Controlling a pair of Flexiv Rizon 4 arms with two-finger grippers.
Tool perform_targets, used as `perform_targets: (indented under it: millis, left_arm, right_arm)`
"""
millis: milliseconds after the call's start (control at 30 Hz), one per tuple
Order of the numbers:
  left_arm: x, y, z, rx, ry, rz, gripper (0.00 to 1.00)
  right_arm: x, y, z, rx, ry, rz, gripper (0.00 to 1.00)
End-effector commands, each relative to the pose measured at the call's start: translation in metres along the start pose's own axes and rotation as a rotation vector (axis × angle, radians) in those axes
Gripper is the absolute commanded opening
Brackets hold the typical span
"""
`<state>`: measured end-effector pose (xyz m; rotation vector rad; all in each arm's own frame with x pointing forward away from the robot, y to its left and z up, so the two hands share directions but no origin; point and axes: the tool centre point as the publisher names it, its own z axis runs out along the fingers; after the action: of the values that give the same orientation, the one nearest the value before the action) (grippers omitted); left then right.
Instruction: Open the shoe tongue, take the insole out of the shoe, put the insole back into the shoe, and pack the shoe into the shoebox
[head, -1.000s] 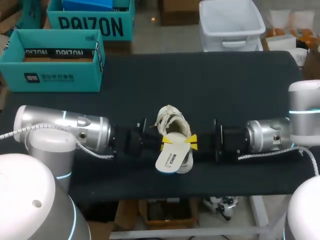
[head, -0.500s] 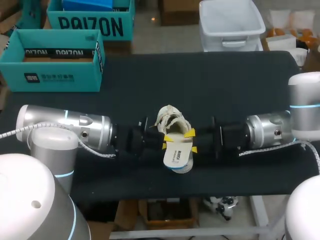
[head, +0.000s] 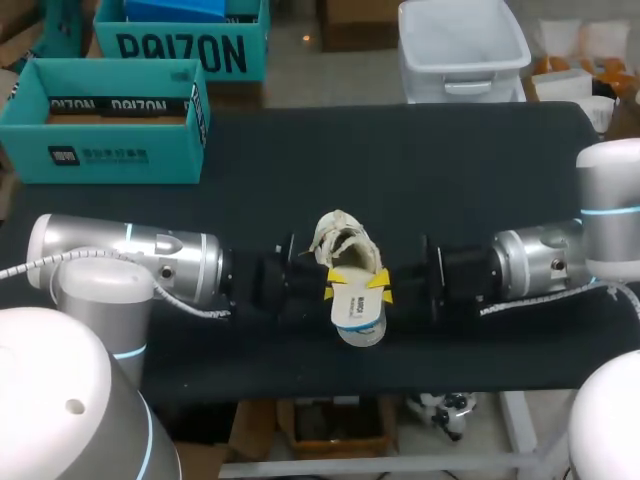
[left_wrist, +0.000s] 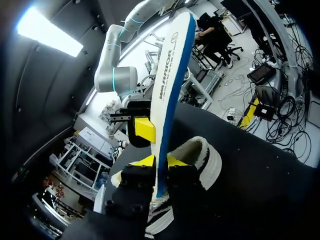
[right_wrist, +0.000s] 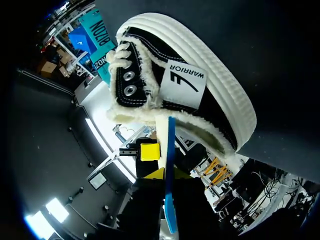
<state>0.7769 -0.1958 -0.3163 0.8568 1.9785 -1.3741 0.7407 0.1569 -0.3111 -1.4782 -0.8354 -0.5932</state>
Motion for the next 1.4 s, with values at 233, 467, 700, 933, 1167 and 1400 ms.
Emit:
perform_targets:
  millis: [233, 467, 700, 933, 1167, 1400]
  left_arm:
    - [0.004, -0.017, -0.004, 0.028, -0.021, 0.036, 0.0]
    - [0.0, -0.001, 0.003, 0.01, -0.011, 0.013, 0.0]
    - [-0.003, 0.013, 0.008, -0.013, -0.004, -0.008, 0.0]
    - [0.001, 0.015, 0.009, -0.021, 0.002, -0.015, 0.0]
    - [0.002, 0.013, 0.008, -0.022, -0.002, -0.015, 0.0]
    - [0.002, 0.01, 0.009, -0.031, -0.011, -0.013, 0.0]
  right_arm:
    - [-0.005, 0.011, 0.002, 0.025, 0.012, 0.004, 0.0]
    - [-0.009, 0.029, -0.001, 0.041, 0.011, 0.027, 0.0]
    - [-0.009, 0.042, -0.005, 0.042, 0.005, 0.039, 0.0]
    - [-0.005, 0.035, -0.007, 0.021, -0.003, 0.029, 0.31]
    - [-0.001, 0.011, -0.01, -0.026, -0.019, 0.015, 0.41]
    - [0.001, 0.007, -0.007, -0.025, -0.021, -0.001, 0.34]
